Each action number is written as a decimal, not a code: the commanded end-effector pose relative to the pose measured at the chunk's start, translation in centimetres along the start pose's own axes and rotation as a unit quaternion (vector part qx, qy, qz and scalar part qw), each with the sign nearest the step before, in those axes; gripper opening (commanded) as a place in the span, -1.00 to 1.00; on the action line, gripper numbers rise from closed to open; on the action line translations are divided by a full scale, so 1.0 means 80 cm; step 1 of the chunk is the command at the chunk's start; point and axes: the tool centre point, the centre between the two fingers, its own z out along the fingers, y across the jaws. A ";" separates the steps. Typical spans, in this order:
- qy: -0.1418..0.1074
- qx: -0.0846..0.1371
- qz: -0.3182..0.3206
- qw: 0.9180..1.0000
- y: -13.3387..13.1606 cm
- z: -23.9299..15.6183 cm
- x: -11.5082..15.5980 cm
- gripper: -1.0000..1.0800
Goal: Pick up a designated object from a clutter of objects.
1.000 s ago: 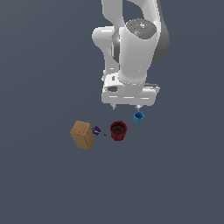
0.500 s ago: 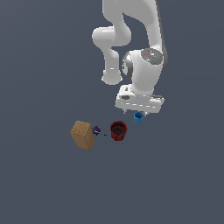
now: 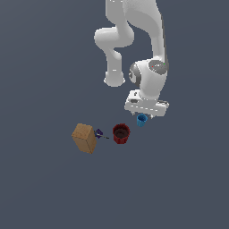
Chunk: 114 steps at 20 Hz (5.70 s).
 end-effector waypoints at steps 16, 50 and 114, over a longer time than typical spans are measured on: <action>0.000 0.003 0.013 1.000 -0.008 0.035 -0.022 0.92; 0.001 0.004 0.014 1.000 -0.013 0.051 -0.013 -1.00; 0.000 0.004 0.015 1.000 -0.088 -0.432 0.171 -1.00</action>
